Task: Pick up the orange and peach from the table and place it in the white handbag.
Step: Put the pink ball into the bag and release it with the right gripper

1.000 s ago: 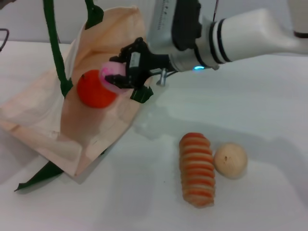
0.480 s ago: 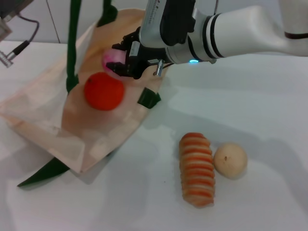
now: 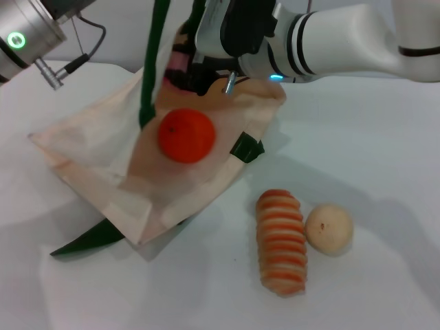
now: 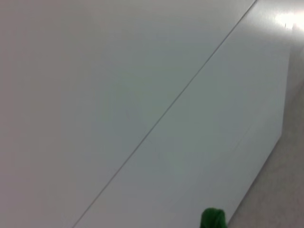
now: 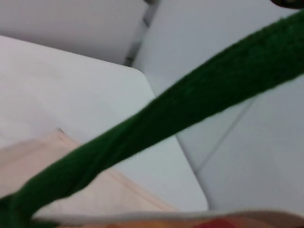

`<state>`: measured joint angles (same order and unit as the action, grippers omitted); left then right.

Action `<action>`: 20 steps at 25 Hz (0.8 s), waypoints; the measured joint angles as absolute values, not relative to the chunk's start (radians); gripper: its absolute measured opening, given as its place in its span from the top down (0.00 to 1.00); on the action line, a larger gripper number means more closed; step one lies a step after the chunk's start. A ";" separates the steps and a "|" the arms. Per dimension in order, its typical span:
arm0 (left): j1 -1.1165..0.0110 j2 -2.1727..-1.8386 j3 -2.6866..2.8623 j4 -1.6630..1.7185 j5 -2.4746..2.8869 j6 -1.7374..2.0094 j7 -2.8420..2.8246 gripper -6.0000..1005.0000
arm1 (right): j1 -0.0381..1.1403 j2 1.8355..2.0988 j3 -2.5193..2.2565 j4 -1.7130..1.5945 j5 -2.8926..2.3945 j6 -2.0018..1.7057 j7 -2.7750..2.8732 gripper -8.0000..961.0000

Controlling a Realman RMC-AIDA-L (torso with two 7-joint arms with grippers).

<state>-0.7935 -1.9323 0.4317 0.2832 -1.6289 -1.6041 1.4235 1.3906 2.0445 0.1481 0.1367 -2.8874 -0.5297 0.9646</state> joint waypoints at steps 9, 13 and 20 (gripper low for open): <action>-0.756 -1.936 0.419 0.282 -1.633 -1.598 1.427 0.87 | 1.369 2.041 0.144 0.170 -2.894 -0.469 0.963 0.57; -0.722 -1.925 0.417 0.282 -1.652 -1.598 1.426 0.87 | 1.356 2.038 0.147 0.177 -2.893 -0.475 0.963 0.49; -0.643 -1.904 0.404 0.285 -1.729 -1.596 1.431 0.87 | 1.318 2.028 0.169 0.160 -2.890 -0.570 0.962 0.12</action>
<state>-0.6427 -1.9035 0.4040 0.2851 -1.7294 -1.5957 1.4309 1.3178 2.0280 0.1687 0.1598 -2.8899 -0.5696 0.9621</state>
